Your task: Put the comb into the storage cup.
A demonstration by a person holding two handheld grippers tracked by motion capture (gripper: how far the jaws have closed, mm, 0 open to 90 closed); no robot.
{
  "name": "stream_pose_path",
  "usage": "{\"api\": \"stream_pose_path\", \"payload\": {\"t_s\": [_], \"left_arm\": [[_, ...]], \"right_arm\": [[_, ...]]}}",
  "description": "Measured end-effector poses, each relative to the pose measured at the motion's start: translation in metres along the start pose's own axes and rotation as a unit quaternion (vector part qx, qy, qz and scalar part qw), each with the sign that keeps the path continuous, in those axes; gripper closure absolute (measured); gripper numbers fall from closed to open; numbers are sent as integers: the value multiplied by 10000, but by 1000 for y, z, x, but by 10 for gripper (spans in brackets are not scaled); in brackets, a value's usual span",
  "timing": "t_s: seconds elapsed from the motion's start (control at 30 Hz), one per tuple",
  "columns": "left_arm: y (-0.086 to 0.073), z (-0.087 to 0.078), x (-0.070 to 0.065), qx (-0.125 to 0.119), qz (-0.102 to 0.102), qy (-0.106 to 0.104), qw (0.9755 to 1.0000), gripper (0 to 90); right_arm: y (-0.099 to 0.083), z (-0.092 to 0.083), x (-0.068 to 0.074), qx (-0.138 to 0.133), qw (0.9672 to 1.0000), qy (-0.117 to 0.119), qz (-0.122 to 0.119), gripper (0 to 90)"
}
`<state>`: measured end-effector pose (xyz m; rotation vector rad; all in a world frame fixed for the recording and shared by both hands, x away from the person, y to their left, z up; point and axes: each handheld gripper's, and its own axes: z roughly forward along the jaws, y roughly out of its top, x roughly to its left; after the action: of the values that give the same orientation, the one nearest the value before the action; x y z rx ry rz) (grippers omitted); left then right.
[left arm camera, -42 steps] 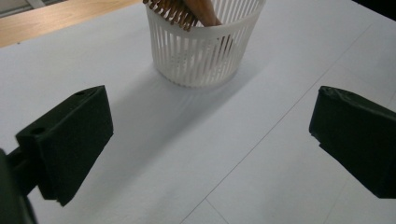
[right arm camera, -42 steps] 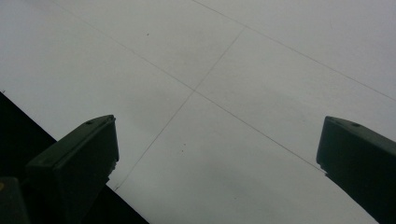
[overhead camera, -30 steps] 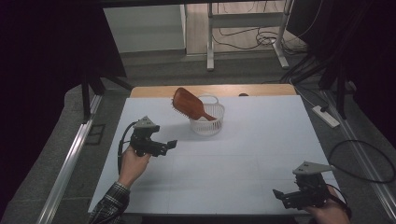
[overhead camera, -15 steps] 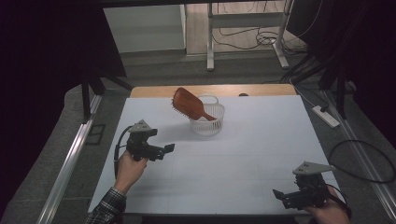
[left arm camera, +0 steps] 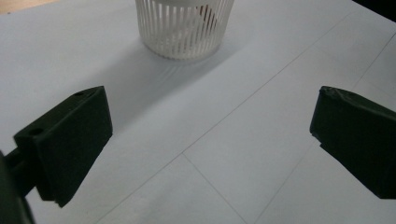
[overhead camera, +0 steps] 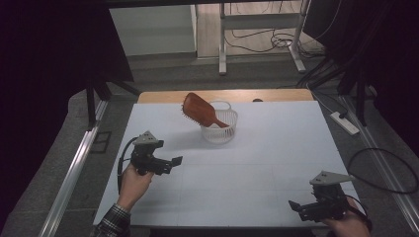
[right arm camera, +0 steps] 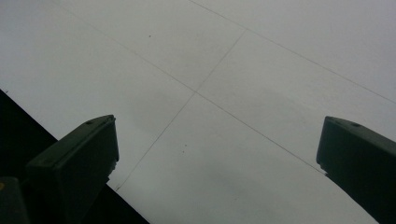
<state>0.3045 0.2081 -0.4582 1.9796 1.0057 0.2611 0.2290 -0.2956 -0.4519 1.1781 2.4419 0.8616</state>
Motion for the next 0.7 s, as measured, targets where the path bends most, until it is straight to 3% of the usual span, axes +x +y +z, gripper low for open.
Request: {"api": "stream_pose_path", "payload": {"t_s": [0.27, 0.7], "left_arm": [[-9, -7, -3, 108, 1, 83, 9999, 0], [-21, -22, -7, 47, -128, 147, 9998, 0]], "right_arm": [[0, 0, 0, 9, 10000, -6, 7, 0], [0, 0, 0, 19, 10000, -19, 5, 0]]}}
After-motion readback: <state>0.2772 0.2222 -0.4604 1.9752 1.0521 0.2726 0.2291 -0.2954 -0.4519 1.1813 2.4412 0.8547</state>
